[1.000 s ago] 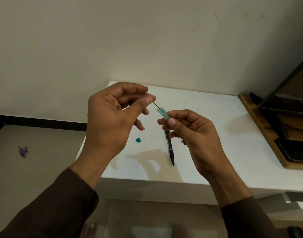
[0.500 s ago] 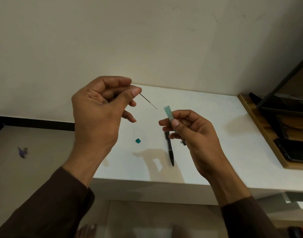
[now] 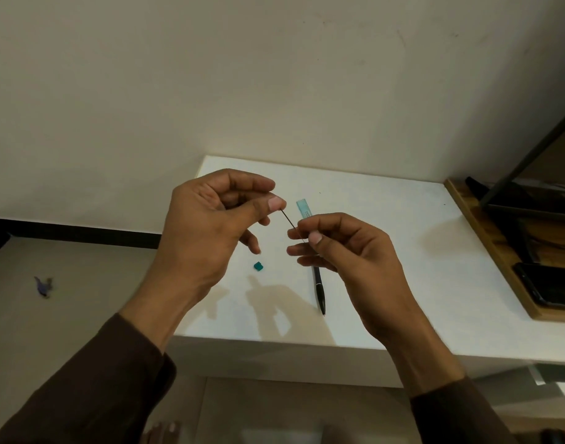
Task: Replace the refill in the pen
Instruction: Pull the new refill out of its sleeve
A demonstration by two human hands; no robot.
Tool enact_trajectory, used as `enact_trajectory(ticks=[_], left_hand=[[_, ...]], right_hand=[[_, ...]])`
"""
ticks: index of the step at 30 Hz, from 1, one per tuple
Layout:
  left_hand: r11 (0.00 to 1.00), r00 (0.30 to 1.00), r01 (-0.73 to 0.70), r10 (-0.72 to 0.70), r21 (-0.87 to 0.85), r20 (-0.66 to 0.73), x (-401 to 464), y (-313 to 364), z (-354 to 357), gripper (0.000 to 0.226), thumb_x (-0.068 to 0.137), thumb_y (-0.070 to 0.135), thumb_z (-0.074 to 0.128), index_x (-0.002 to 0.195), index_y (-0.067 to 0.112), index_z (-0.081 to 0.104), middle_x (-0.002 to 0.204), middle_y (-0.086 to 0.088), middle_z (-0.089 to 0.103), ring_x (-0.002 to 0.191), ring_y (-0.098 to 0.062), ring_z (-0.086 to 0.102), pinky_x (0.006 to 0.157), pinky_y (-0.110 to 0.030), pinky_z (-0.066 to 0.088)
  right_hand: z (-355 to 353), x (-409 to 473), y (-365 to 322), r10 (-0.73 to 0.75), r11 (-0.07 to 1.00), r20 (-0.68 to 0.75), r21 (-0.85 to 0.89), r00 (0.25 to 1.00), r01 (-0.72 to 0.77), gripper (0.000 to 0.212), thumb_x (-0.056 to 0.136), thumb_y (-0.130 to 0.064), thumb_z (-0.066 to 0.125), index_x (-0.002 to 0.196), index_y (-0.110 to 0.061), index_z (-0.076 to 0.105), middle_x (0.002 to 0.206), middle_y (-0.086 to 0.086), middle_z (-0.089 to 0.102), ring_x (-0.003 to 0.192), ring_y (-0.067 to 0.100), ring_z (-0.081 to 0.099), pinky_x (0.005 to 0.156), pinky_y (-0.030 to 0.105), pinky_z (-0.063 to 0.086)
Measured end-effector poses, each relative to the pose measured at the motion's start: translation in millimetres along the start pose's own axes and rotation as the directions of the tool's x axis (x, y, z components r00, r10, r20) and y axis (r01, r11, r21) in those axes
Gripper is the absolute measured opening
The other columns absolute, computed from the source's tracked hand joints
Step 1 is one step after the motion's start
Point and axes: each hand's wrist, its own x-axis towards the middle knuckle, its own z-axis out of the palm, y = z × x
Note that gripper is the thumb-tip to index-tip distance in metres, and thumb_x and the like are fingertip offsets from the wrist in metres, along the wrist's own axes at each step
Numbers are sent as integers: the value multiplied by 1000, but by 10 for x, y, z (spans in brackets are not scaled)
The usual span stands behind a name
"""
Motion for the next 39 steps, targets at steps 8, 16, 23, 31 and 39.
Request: enact_trajectory(ticks=[8,16,23,31,39], left_hand=[[1000,1000,-10,10,-10,-5,-12,-3,28,14,81,6,80,92,16,77,84,-8,80,68,-18,70,48,-30,53],[996,987,-60,50,-62,-153,49,29,-49,14,82,5,80,94,11,75,85,-7,81,68,-18,68,50,-29,54],[995,973,-73,55,-69,-224,62,12,-67,15,83,5,80,96,9,75,85,-8,80,67,-17,68,50,-29,53],[994,989,-37,22,-102,-145,27,8,11,16,82,2,79,96,7,75,86,-13,79,66,-19,66,49,-30,52],[996,996,-30,23,-82,-88,11,-11,25,15,82,3,79,95,9,75,86,-11,80,67,-20,66,49,-29,52]], right_hand=[[35,4,1,8,999,10,-44,1000,-7,11,94,-19,70,96,-12,78,89,2,82,88,19,78,85,31,62],[12,-6,-8,22,1000,20,-20,1000,-22,8,94,-14,71,95,-9,77,92,3,82,93,19,77,89,31,58],[9,-28,-49,-51,995,96,89,994,42,7,86,-13,71,86,-15,77,95,6,82,107,23,74,99,34,56],[6,-25,-62,-83,992,104,105,991,72,7,85,-13,71,83,-15,77,94,6,82,109,24,72,95,30,56],[11,-25,-80,-79,992,97,105,992,69,6,85,-13,71,84,-14,76,94,6,82,109,22,73,97,29,56]])
